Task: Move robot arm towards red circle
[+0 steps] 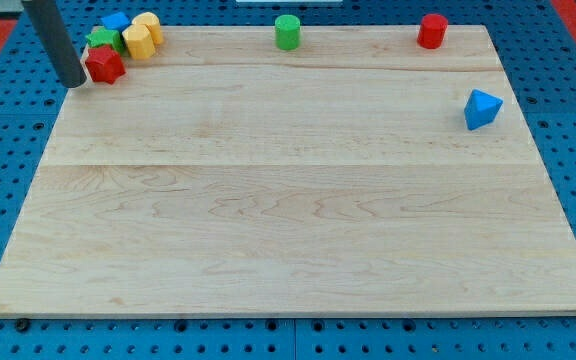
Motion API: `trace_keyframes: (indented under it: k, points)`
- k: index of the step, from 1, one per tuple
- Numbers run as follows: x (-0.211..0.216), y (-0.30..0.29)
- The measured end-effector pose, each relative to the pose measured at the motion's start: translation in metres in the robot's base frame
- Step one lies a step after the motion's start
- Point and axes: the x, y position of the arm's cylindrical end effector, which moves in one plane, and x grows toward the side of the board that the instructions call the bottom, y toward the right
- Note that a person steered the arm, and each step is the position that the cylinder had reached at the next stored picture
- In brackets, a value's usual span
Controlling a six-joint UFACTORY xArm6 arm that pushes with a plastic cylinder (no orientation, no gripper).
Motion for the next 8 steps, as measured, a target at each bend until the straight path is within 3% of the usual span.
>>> trace_keyframes:
  k: [1,2,4,8]
  points:
    - [0.0,-0.009]
    - [0.009,0.04]
    - [0.009,0.197]
    - [0.009,0.167]
